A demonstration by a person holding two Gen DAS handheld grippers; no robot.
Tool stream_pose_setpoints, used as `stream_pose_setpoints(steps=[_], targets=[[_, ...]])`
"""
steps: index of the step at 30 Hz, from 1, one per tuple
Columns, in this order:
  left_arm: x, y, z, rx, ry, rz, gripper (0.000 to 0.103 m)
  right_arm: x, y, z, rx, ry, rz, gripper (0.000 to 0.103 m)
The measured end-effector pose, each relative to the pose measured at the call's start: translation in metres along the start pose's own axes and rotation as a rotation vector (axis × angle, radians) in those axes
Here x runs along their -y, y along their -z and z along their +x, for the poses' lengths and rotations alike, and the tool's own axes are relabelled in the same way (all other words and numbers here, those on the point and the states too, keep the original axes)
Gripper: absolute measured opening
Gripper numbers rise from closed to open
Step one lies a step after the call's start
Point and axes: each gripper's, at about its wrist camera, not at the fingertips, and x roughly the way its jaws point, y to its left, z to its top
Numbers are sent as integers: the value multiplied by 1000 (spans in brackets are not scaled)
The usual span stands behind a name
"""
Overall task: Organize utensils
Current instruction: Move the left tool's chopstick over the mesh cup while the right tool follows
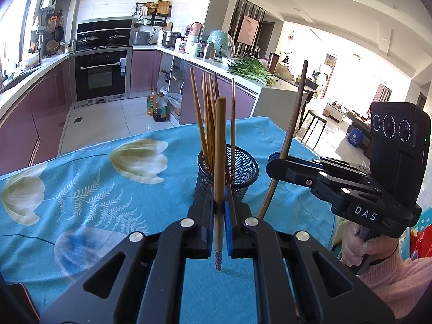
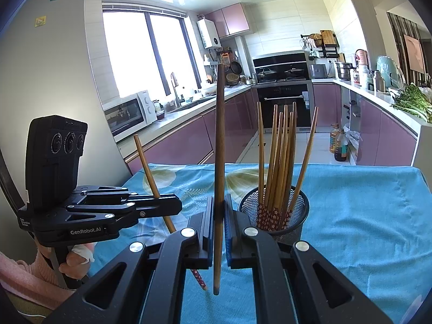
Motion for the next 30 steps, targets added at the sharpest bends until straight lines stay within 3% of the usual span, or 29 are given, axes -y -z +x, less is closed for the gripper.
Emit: stream_pose_setpoints(steps=[30], targets=[[11,-14,-6,25,-5,41,7,0,-7,-6,27,7,-17,6]])
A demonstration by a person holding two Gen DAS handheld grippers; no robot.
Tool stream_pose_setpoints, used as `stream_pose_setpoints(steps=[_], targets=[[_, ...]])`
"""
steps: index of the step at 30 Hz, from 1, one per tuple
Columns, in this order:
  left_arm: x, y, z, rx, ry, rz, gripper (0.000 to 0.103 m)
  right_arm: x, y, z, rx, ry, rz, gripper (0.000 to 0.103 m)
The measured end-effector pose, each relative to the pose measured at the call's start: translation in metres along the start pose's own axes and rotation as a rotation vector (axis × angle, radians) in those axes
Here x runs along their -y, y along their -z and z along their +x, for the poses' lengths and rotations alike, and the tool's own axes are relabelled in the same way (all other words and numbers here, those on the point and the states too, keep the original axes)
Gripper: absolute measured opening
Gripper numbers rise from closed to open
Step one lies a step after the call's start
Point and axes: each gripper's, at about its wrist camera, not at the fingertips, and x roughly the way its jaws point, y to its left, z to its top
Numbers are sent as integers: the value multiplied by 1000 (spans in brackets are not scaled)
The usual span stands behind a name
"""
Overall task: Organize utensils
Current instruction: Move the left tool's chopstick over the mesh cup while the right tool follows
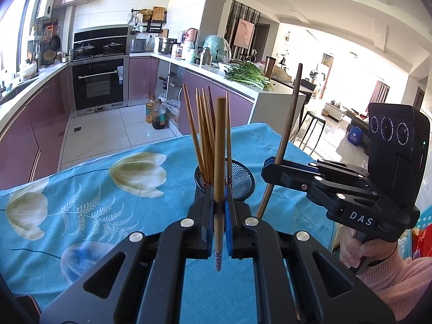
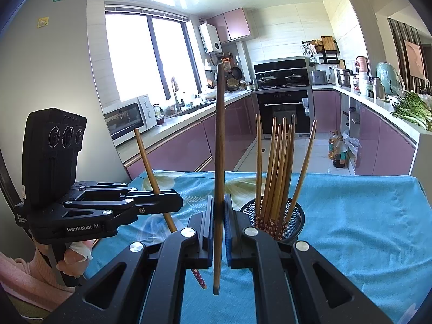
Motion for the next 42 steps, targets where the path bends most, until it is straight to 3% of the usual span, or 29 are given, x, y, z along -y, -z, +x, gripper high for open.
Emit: stream_pose_setpoints(steps=[42], targets=[[4,-23,-8,51,-23,25,7,2,-14,-1,45,-7,-6,6]])
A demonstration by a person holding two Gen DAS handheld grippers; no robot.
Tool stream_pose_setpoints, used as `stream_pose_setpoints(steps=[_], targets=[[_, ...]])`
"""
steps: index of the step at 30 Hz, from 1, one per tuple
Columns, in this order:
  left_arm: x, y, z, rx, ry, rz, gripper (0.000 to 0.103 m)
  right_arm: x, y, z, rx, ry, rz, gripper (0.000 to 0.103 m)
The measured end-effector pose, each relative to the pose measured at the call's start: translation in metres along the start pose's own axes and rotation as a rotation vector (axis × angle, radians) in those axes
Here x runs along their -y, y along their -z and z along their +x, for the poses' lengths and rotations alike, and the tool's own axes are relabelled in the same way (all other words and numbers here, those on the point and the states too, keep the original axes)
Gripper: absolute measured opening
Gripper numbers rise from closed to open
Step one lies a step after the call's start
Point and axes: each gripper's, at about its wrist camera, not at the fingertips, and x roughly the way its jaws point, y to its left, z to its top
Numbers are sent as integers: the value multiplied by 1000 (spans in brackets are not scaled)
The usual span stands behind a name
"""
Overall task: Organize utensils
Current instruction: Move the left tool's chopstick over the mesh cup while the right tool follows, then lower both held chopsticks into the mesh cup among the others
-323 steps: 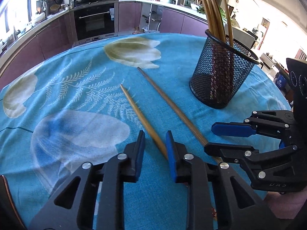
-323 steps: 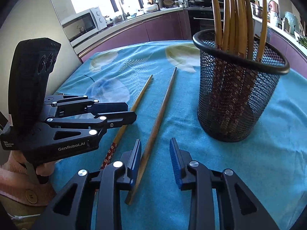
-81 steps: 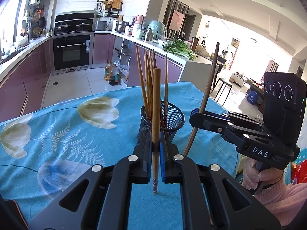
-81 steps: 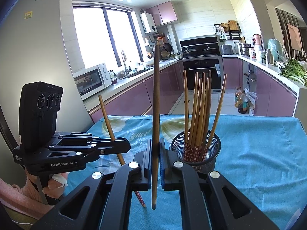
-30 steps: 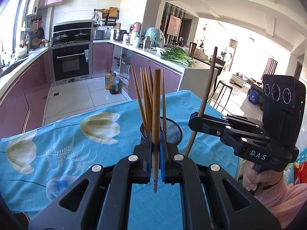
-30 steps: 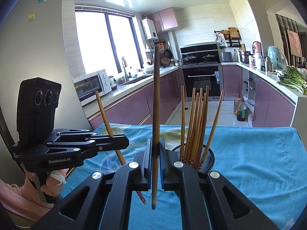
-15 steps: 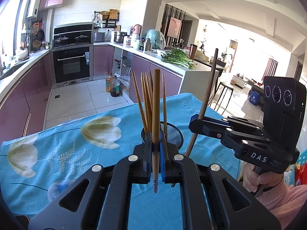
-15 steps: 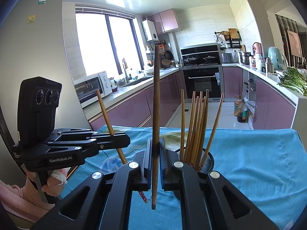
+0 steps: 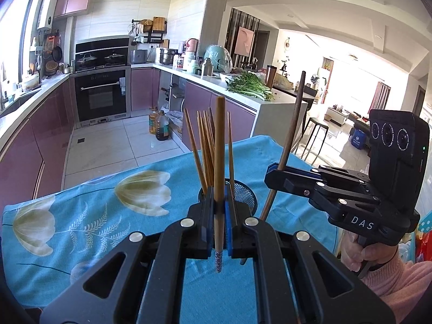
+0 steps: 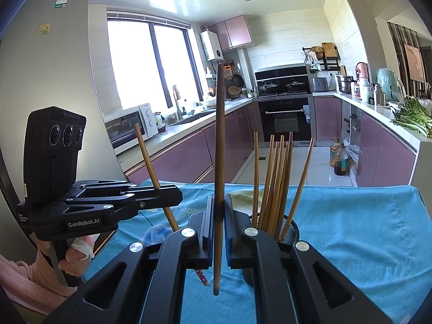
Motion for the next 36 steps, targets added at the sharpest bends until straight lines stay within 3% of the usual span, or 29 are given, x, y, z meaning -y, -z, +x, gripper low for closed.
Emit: stream_pose_setpoints(steps=[36], targets=[[16,-41,-18,152,18,25,7,5,-29,3,98,47,-15,6]])
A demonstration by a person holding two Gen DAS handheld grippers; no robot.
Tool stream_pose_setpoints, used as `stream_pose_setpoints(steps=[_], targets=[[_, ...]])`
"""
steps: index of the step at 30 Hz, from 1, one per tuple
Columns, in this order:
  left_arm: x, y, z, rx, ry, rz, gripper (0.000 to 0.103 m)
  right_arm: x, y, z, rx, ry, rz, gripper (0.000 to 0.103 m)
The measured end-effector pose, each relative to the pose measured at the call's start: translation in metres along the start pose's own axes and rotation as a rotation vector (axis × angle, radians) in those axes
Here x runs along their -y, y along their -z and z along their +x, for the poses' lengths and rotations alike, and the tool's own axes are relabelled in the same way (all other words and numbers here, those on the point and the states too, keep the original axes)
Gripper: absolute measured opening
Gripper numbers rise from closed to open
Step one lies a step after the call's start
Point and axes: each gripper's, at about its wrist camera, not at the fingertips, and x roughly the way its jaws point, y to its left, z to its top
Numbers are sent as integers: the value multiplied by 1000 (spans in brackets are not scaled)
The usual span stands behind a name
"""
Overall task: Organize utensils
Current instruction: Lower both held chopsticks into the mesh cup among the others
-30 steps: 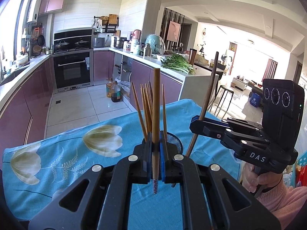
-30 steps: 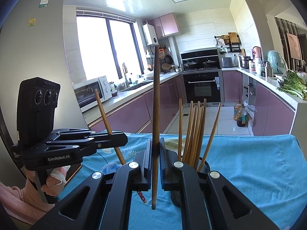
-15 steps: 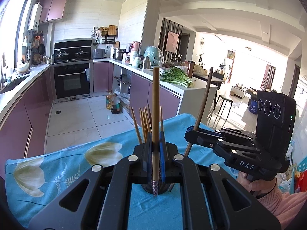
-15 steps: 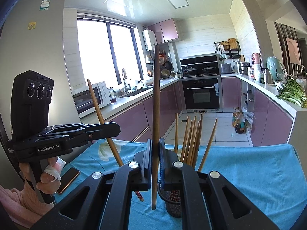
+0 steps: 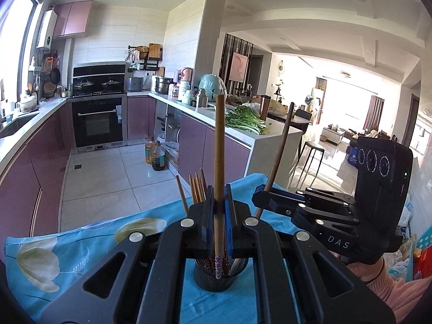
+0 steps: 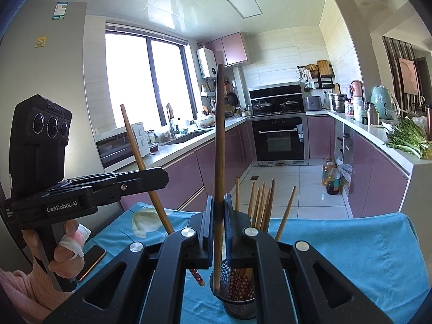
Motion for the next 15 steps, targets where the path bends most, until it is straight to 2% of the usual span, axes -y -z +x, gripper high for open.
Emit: stream_pose_setpoints(steps=[15], targets=[[6,-1,22,-46,7,-7,7,2,6,10,-21,30,25,6]])
